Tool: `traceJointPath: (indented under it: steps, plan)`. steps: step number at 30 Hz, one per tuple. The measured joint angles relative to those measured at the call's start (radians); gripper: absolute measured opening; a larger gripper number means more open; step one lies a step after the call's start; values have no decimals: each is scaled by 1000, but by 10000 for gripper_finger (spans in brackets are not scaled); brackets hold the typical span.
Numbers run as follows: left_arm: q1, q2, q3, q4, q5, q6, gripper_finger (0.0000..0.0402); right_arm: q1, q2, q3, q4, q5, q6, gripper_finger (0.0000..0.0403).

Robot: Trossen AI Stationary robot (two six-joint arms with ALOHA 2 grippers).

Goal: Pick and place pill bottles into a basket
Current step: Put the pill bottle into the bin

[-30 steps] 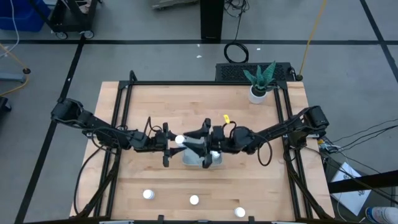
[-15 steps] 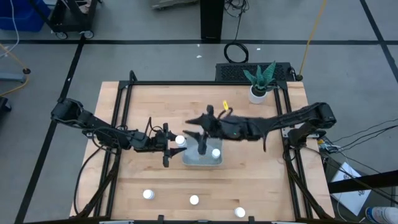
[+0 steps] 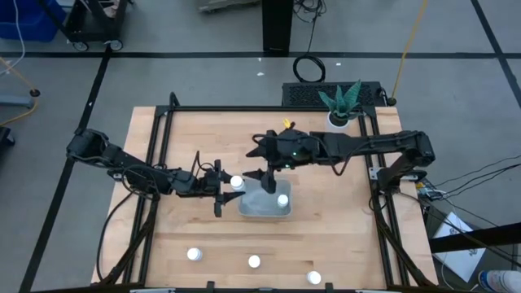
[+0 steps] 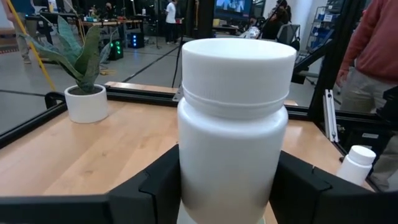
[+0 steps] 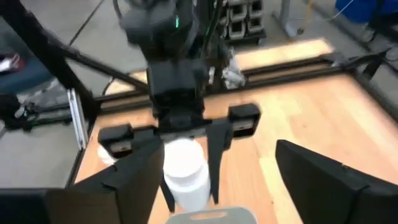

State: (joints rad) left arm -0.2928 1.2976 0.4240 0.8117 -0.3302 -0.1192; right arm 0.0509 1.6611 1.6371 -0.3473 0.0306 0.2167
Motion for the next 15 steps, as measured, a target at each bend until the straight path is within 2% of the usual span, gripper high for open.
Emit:
traceJointPath:
  steps: [3, 8, 12, 15]
  plan:
    - [0, 0, 0, -1, 0, 4, 204, 1, 38, 15, -18, -38, 0, 320]
    - [3, 0, 0, 6, 0, 5, 178, 18, 90, 54, -14, -33, -30, 324]
    - [7, 0, 0, 1, 1, 4, 179, 24, 114, 58, -23, -33, -47, 319]
    - [14, 0, 0, -1, 29, 3, 197, 29, 119, 58, -14, -31, -46, 319]
